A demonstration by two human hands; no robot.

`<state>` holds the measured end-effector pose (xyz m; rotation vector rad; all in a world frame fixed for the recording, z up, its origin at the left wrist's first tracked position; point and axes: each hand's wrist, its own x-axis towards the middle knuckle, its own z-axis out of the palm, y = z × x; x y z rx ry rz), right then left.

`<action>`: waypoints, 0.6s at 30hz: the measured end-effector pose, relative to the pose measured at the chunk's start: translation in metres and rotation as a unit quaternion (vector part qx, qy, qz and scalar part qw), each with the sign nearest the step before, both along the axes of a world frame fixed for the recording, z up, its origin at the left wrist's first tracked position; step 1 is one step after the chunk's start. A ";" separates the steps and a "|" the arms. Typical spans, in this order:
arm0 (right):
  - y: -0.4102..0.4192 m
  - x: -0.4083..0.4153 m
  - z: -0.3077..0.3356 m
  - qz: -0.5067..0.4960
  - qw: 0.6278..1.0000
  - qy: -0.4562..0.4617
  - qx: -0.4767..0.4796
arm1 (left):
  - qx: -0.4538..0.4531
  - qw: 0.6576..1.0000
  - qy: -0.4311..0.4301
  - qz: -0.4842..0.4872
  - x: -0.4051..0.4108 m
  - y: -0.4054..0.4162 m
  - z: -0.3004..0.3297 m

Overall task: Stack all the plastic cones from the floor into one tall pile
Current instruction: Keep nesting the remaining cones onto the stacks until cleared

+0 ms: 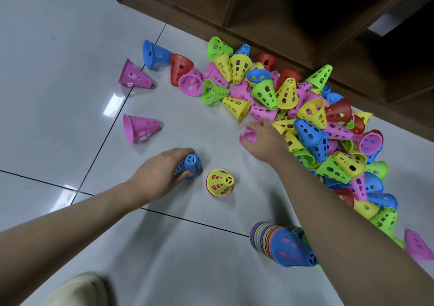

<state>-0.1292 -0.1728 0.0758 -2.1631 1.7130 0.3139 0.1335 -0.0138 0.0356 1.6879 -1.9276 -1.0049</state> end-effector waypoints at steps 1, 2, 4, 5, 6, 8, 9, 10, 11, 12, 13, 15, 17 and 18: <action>0.006 0.000 -0.002 -0.006 1.000 -0.021 -0.002 | -0.009 0.999 -0.025 -0.027 0.003 -0.001 0.000; 0.012 0.000 -0.004 -0.017 0.999 -0.037 -0.001 | -0.025 0.996 -0.060 -0.063 0.008 -0.001 0.002; 0.020 -0.003 -0.008 -0.042 0.997 -0.060 -0.001 | -0.041 0.983 -0.130 -0.121 0.019 -0.005 0.010; 0.023 -0.003 -0.010 -0.053 0.996 -0.074 -0.006 | -0.049 0.979 -0.150 -0.127 0.025 -0.008 0.015; 0.026 -0.003 -0.011 -0.063 0.994 -0.083 -0.016 | -0.060 0.978 -0.165 -0.117 0.030 -0.012 0.018; 0.031 0.000 -0.010 -0.095 0.990 -0.101 -0.022 | -0.091 0.971 -0.211 -0.071 0.038 -0.022 0.020; 0.031 0.003 -0.008 -0.134 0.986 -0.104 0.001 | -0.107 0.962 -0.245 -0.046 0.042 -0.028 0.018; 0.032 0.005 -0.004 -0.180 0.978 -0.094 0.037 | -0.117 0.953 -0.278 -0.021 0.048 -0.033 0.014; 0.032 0.008 -0.001 -0.215 0.971 -0.067 0.075 | -0.116 0.946 -0.303 0.003 0.054 -0.037 0.009; 0.033 0.009 0.001 -0.226 0.968 -0.036 0.107 | -0.103 0.939 -0.327 0.020 0.062 -0.040 0.005; 0.034 0.009 0.002 -0.220 0.967 -0.012 0.127 | -0.090 0.933 -0.348 0.031 0.069 -0.041 0.002; 0.039 0.006 0.000 -0.207 0.968 -0.001 0.139 | -0.085 0.922 -0.375 0.043 0.079 -0.040 -0.005; 0.047 0.001 -0.002 -0.207 0.968 -0.011 0.141 | -0.095 0.914 -0.392 0.041 0.083 -0.037 -0.010; 0.052 -0.001 -0.001 -0.205 0.969 -0.015 0.138 | -0.099 0.911 -0.400 0.038 0.083 -0.035 -0.012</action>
